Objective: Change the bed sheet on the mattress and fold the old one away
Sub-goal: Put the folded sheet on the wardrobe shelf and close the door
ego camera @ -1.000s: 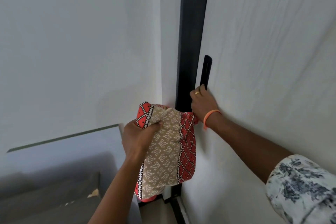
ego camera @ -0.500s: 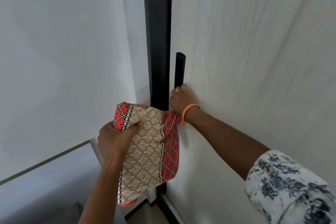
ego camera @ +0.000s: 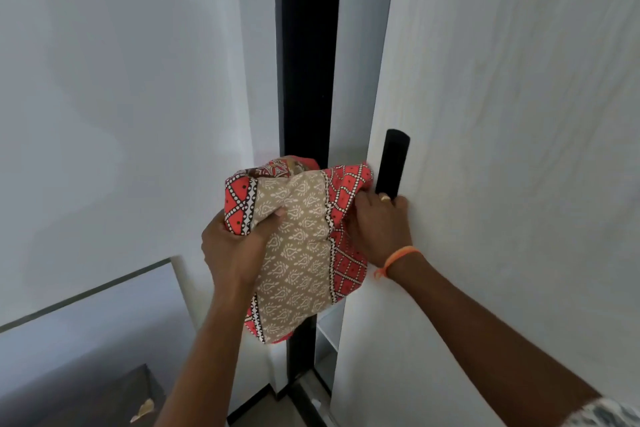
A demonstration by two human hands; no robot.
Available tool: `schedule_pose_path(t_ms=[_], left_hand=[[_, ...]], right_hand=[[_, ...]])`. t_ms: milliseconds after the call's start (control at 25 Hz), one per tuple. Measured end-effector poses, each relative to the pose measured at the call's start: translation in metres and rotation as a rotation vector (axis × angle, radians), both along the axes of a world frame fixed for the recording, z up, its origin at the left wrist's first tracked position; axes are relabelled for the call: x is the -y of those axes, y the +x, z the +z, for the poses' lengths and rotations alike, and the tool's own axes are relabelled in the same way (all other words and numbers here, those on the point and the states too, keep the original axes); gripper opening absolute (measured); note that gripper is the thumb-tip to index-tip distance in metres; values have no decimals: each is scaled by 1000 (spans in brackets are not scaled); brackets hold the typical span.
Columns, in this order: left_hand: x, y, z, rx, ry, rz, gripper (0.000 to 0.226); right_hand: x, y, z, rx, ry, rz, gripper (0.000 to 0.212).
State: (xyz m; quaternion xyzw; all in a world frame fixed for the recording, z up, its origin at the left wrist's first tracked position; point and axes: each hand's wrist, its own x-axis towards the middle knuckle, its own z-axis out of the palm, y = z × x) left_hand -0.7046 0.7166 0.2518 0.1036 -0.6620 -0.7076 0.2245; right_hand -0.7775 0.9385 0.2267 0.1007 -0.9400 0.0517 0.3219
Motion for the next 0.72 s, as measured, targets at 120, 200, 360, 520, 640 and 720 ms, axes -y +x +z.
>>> schedule_pose_path(t_ms=[120, 200, 360, 520, 640, 720], left_hand=[[-23, 5, 13, -59, 268, -89, 32], [-35, 0, 15, -37, 499, -125, 35], [-61, -24, 22, -16, 827, -326, 46], [-104, -81, 32, -12, 1024, -492, 44], [-159, -117, 21, 130, 996, -551, 55], [-187, -127, -3, 328, 741, -707, 49]], right_hand=[[-2, 29, -2, 125, -646, 241, 42], [8, 49, 1, 18, -732, 145, 55], [22, 69, 24, -154, -571, -25, 65], [2, 45, 45, -207, -496, -201, 65], [-38, 10, 40, -153, -414, -430, 56], [-69, -10, 17, 110, -363, -551, 56]])
